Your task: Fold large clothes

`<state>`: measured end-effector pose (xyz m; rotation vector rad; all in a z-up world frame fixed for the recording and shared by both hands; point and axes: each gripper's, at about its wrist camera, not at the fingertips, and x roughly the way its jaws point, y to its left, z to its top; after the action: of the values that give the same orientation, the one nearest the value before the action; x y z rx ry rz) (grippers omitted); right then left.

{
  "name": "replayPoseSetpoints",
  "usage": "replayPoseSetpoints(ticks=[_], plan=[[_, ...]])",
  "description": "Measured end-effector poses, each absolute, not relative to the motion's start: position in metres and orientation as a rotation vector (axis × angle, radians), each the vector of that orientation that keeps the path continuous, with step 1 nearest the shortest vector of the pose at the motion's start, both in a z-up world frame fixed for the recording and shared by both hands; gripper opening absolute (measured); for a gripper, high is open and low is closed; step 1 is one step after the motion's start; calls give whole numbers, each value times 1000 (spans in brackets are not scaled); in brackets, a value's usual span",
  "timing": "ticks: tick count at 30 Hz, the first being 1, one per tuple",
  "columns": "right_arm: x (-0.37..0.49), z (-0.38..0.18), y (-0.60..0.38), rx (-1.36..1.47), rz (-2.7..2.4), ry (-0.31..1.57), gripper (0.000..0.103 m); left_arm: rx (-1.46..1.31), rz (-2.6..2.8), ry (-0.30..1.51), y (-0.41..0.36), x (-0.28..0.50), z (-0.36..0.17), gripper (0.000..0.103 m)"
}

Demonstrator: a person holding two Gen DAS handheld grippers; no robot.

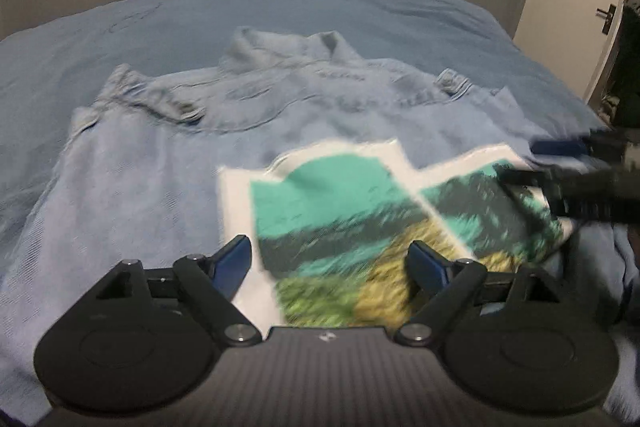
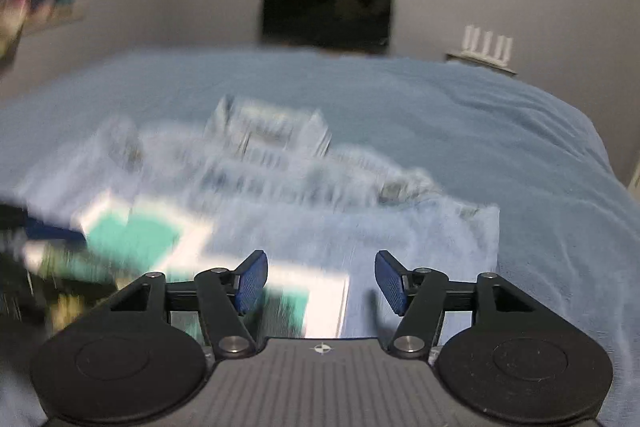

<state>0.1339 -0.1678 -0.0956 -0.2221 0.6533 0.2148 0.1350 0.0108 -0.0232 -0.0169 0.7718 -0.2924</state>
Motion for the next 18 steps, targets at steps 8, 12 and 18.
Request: replayPoseSetpoints(ticks=[8,12,18], plan=[[103,-89,-203,-138,103,746,59,55,-179,782,33,105,-18,86],[95,-82,-239,62,-3,744,63,32,-101,792,47,93,-14,86],[60,-92,-318,821,-28,726,66,-168,-13,815,77,86,-9,86]])
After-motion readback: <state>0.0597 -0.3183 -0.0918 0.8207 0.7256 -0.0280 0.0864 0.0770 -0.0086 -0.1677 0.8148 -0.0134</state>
